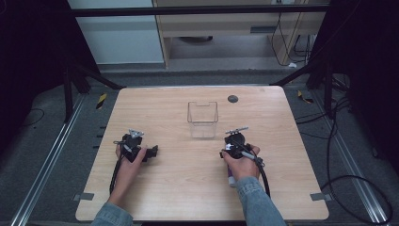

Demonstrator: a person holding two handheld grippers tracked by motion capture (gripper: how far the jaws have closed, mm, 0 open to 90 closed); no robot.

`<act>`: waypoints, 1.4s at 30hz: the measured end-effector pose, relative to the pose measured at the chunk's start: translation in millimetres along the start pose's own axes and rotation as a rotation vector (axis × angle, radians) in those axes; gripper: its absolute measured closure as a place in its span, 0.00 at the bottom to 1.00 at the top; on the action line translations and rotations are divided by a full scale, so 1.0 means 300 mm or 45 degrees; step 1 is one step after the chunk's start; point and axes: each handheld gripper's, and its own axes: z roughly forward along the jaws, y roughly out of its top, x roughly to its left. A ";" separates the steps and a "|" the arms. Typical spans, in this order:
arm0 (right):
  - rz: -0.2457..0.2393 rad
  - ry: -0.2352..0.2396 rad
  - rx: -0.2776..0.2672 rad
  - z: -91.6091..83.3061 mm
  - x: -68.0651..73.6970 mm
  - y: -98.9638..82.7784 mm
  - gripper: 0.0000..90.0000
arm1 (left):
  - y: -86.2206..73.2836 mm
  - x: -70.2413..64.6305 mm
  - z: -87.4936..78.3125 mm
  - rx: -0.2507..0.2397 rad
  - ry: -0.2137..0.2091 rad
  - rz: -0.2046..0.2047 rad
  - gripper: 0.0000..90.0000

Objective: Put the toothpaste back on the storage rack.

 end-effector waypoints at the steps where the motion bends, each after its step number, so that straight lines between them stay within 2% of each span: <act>1: 0.006 0.003 0.005 0.004 -0.002 -0.001 0.46 | 0.000 0.000 0.000 0.000 0.000 0.000 0.00; 11: 0.062 0.013 0.037 0.043 -0.010 0.002 0.45 | 0.000 0.000 0.000 0.000 -0.002 0.002 0.00; 31: 0.102 0.011 0.069 0.083 -0.027 0.021 0.46 | 0.001 0.000 0.001 0.000 -0.004 0.004 0.00; 37: 0.101 0.001 0.106 0.086 -0.026 0.040 0.45 | 0.001 0.000 0.001 0.000 -0.004 0.004 0.00; 42: 0.134 0.001 0.152 0.094 -0.033 0.054 0.45 | 0.001 0.000 0.001 0.000 -0.004 0.005 0.00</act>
